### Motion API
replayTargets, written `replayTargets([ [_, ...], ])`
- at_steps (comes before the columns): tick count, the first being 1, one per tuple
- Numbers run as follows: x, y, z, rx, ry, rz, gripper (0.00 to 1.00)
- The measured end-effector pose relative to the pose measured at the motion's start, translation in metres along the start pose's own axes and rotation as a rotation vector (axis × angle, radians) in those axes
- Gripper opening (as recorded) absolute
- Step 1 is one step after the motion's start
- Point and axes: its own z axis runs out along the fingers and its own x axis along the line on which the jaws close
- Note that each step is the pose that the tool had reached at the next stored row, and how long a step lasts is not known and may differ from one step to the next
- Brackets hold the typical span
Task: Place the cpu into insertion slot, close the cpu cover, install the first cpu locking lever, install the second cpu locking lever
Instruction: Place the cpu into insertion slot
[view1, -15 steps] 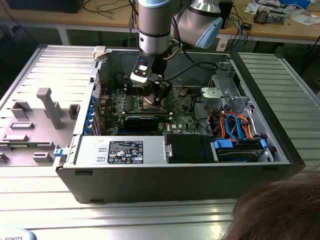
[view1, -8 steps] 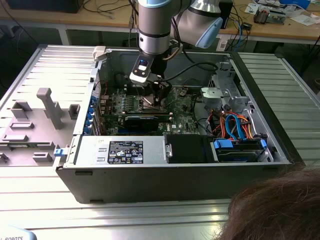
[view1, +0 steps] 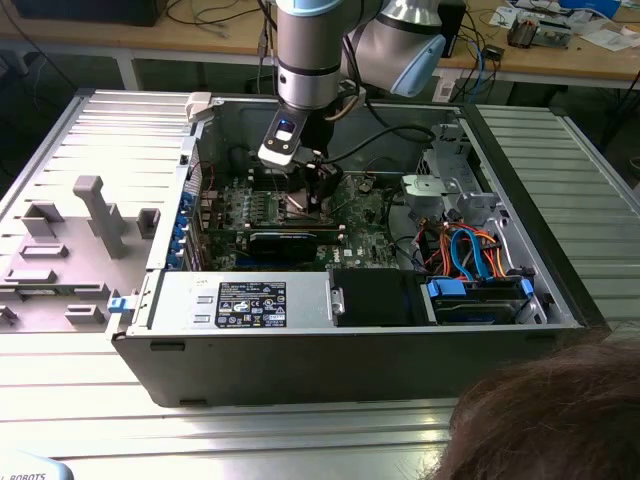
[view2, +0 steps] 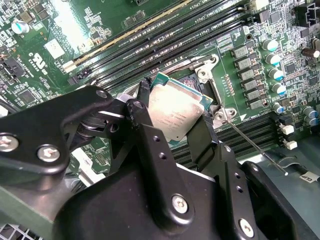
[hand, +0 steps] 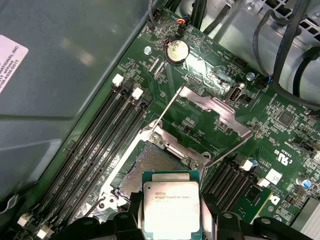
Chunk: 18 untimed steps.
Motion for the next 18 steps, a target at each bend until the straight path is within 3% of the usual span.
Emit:
replayTargets([
  [18, 0.0001, 0.0, 0.0026, 0.0051, -0.0053, 0.037, 0.54],
])
